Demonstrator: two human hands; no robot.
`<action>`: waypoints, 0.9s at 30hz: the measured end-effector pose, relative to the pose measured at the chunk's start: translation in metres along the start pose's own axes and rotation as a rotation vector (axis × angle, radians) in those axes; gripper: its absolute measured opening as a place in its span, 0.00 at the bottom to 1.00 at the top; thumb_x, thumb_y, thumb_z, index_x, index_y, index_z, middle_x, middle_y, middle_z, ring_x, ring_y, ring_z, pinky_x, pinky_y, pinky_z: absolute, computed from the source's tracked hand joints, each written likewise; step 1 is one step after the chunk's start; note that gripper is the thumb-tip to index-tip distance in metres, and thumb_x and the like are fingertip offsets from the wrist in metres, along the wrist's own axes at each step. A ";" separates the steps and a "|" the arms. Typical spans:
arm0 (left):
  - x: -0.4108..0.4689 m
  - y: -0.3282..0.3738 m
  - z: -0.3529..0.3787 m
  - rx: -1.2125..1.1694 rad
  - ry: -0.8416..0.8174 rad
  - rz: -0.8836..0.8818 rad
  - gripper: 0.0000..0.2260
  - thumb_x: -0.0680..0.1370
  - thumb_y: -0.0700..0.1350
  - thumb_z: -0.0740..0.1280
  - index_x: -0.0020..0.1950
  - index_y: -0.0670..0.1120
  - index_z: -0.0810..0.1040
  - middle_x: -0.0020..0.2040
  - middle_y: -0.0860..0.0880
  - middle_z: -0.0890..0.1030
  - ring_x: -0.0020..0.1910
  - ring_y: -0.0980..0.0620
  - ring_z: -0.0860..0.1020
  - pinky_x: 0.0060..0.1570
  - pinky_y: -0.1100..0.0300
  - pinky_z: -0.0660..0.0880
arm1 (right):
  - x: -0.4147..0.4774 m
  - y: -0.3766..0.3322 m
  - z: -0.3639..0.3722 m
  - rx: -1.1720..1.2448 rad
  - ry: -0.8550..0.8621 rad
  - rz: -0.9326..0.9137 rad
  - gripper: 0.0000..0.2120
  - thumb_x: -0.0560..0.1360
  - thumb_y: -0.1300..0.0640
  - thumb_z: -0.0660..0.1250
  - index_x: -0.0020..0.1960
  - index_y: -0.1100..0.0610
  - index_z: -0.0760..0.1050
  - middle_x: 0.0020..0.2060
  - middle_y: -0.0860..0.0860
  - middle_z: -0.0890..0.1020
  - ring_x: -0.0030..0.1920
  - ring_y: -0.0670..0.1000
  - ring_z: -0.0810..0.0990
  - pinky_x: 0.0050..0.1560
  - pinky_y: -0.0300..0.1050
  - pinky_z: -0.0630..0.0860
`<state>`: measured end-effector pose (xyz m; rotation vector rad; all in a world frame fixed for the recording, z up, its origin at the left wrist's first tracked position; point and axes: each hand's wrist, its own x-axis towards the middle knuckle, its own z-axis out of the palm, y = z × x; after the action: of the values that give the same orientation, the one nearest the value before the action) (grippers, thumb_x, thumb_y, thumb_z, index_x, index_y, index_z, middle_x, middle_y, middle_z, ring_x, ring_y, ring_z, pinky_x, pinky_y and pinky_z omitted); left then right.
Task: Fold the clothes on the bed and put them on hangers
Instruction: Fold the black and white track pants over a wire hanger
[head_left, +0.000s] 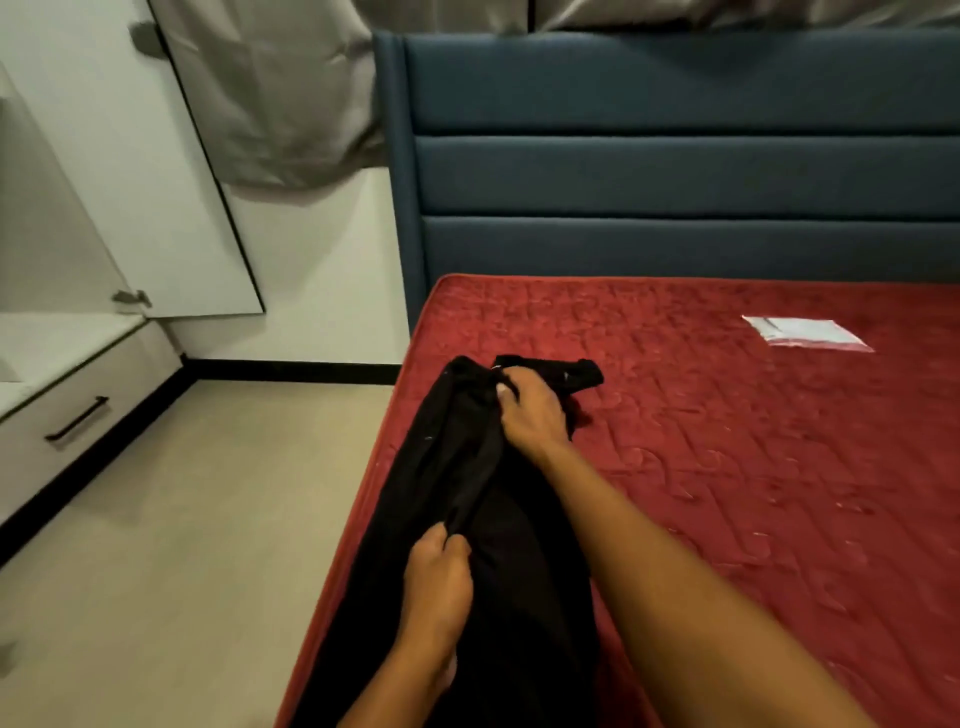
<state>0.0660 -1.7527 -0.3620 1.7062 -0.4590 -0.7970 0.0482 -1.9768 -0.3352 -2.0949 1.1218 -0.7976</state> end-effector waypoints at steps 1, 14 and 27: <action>0.005 -0.002 -0.014 0.009 0.028 -0.022 0.07 0.77 0.41 0.61 0.45 0.41 0.77 0.46 0.42 0.82 0.45 0.45 0.80 0.49 0.50 0.75 | 0.002 -0.012 0.017 -0.092 -0.130 -0.010 0.19 0.85 0.50 0.59 0.74 0.50 0.71 0.77 0.50 0.68 0.77 0.57 0.65 0.77 0.67 0.58; -0.010 0.002 -0.071 0.566 0.216 0.119 0.17 0.77 0.47 0.68 0.65 0.47 0.73 0.58 0.42 0.79 0.56 0.41 0.80 0.56 0.51 0.77 | -0.122 0.029 0.038 -0.294 -0.306 0.001 0.18 0.84 0.43 0.58 0.58 0.54 0.80 0.58 0.54 0.83 0.67 0.56 0.76 0.78 0.63 0.56; 0.173 0.020 -0.036 0.871 0.077 0.371 0.27 0.78 0.57 0.69 0.70 0.43 0.68 0.65 0.39 0.74 0.65 0.38 0.73 0.63 0.45 0.74 | 0.019 0.029 0.022 -0.528 -0.001 -0.008 0.29 0.74 0.58 0.66 0.75 0.50 0.67 0.51 0.57 0.83 0.52 0.63 0.82 0.48 0.53 0.78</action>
<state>0.2139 -1.8490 -0.3849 2.3223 -1.1455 -0.2477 0.0588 -2.0003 -0.3662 -2.5218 1.4432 -0.5395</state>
